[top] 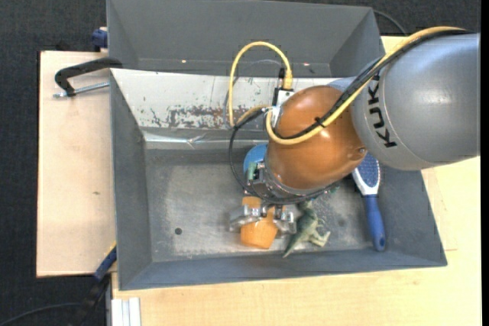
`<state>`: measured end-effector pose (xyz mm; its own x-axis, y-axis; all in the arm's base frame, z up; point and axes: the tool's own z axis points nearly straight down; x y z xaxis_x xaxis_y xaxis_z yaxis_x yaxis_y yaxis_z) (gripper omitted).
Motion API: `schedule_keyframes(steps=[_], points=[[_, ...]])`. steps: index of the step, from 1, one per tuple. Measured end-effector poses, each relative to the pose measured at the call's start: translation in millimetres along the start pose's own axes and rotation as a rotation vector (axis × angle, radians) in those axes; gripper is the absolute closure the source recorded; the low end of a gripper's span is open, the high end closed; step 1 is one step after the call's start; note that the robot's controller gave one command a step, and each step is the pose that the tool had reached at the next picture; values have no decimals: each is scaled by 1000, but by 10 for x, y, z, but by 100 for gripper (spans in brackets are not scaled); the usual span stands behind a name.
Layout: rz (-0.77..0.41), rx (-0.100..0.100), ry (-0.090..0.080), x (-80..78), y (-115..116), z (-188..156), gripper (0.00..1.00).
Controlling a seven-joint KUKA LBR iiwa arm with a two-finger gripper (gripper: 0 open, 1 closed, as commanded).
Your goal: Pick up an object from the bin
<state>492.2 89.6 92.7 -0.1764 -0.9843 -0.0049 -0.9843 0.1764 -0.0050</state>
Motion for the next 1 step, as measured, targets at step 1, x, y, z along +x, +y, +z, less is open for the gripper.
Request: schedule_keyframes(steps=[1], points=[[3, -2, 0, -13, -6, -28, 100]])
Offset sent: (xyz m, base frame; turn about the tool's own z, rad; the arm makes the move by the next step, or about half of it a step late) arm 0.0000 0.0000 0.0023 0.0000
